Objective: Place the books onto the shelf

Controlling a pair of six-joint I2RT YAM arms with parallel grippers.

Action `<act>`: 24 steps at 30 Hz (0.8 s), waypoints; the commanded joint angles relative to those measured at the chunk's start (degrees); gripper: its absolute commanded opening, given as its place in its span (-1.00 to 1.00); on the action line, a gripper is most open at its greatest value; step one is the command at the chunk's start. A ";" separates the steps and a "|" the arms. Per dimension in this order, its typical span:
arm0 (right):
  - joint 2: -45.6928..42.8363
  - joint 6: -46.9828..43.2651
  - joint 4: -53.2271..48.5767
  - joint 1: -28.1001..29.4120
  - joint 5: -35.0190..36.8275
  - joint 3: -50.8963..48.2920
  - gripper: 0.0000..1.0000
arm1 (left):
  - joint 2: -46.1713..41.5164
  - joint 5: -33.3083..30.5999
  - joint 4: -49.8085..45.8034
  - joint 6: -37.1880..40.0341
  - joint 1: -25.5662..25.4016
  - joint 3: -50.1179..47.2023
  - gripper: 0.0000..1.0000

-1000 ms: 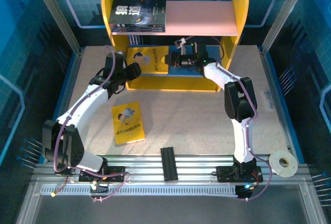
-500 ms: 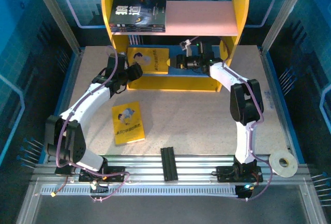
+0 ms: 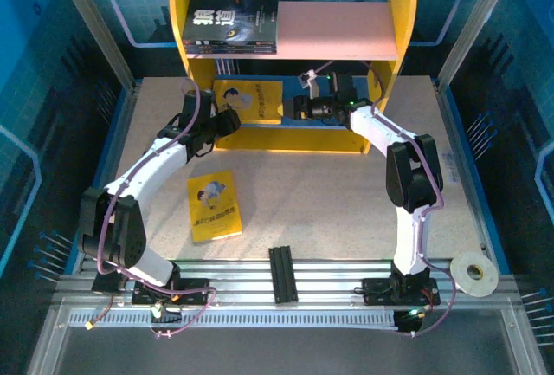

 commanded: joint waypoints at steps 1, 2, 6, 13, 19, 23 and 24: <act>0.68 -0.45 -5.46 1.23 0.48 0.44 0.21 | 0.98 0.94 1.14 -0.66 0.78 2.12 0.16; 0.75 -0.43 -5.47 1.26 0.44 0.51 0.21 | 1.14 0.92 1.14 -0.67 0.78 2.16 0.16; 0.86 -0.35 -5.22 1.51 0.05 0.65 0.21 | 1.44 0.93 1.50 -0.56 0.78 2.30 0.16; 1.19 -0.33 -5.15 1.63 -0.30 0.89 0.21 | 2.23 1.00 1.59 -0.59 0.79 2.91 0.16; 1.94 -0.35 -5.27 1.91 -0.89 1.86 0.21 | 2.85 0.94 1.50 -0.51 0.78 3.58 0.16; 2.44 -0.68 -5.77 2.21 -0.94 2.79 0.20 | 3.47 0.83 1.24 -0.40 0.78 4.18 0.16; 2.57 -0.80 -5.90 2.17 -0.94 2.97 0.20 | 3.55 0.84 1.24 -0.38 0.78 4.28 0.16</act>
